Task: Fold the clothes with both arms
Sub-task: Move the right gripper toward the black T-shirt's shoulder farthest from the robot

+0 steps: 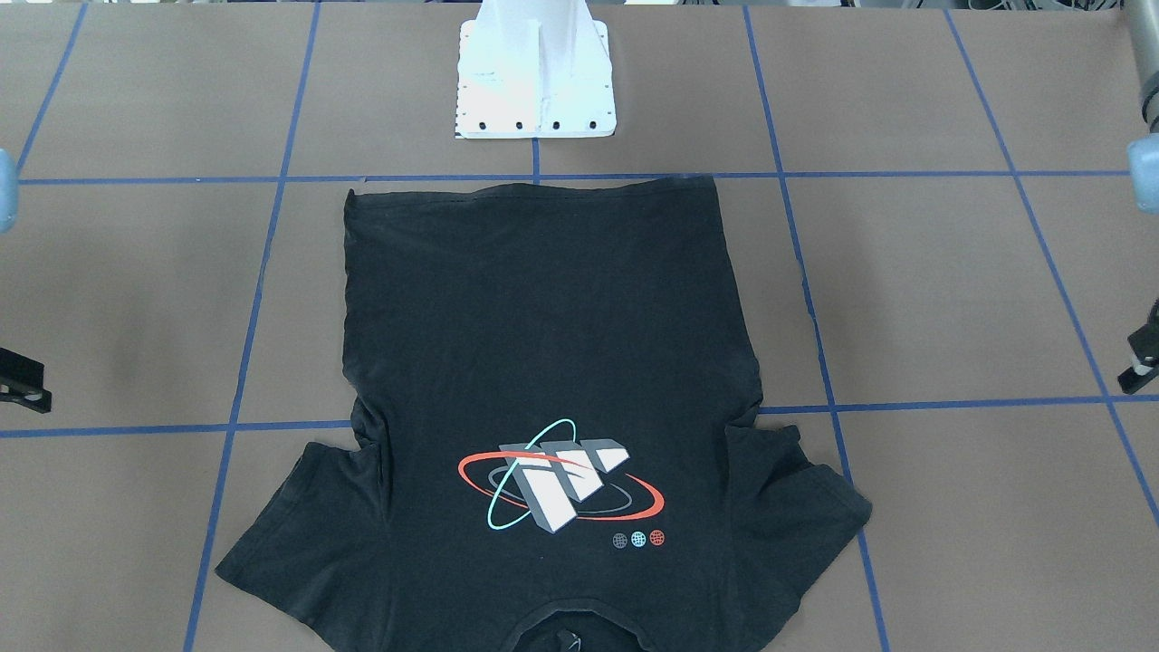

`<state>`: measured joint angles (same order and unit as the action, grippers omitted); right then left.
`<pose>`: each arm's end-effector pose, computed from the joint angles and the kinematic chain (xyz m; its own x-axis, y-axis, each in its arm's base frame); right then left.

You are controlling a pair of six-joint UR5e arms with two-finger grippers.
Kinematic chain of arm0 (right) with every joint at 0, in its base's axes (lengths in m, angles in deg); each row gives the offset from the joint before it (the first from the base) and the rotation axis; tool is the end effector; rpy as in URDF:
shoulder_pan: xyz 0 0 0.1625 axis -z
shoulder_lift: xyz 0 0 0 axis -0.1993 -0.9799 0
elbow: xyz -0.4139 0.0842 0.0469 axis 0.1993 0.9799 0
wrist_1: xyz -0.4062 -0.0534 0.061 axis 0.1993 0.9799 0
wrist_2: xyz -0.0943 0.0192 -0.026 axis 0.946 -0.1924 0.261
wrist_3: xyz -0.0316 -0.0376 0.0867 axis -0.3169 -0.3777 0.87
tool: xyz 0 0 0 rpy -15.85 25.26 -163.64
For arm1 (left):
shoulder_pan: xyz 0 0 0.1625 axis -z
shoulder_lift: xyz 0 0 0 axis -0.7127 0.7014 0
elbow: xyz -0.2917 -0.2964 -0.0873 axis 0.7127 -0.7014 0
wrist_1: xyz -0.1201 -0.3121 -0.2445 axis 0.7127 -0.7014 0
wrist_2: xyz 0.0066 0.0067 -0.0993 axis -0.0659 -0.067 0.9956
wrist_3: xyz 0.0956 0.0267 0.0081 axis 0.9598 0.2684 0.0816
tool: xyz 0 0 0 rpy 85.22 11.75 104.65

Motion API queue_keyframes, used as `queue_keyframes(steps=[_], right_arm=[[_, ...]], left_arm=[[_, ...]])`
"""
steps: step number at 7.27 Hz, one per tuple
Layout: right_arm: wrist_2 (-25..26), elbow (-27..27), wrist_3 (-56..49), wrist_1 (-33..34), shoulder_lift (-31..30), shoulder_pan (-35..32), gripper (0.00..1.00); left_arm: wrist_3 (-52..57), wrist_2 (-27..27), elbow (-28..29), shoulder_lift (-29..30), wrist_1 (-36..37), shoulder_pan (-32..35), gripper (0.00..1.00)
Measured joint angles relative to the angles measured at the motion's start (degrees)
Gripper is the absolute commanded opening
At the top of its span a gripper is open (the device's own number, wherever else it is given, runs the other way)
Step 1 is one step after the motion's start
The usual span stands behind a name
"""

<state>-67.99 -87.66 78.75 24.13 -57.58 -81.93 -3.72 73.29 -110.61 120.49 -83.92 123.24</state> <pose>-0.1628 -0.6555 0.4357 0.6796 -0.2028 0.7050 0.1222 0.9789 0.1639 0.0725 -0.6407 0.4720 0.6353 0.3188 -0.7034 0.0372 0.8971 0.4402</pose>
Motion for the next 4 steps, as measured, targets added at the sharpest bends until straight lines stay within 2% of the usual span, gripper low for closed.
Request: queue_keyframes(steps=[2, 3, 4], right_arm=[[0.31, 12.15, 14.9, -22.19, 2.54, 4.85, 1.0], [1.2, 17.8, 19.45, -30.21, 4.55, 6.97, 1.0], [2.56, 23.14, 21.59, -34.74, 7.66, 8.36, 1.0]], left_arm=[[-4.07, -0.2, 0.38, 0.48, -4.87, -5.95, 1.0], [-5.02, -0.25, 0.38, 0.5, -5.68, -7.39, 1.0], [-5.43, -0.25, 0.33, 0.53, -5.98, -8.05, 1.0]])
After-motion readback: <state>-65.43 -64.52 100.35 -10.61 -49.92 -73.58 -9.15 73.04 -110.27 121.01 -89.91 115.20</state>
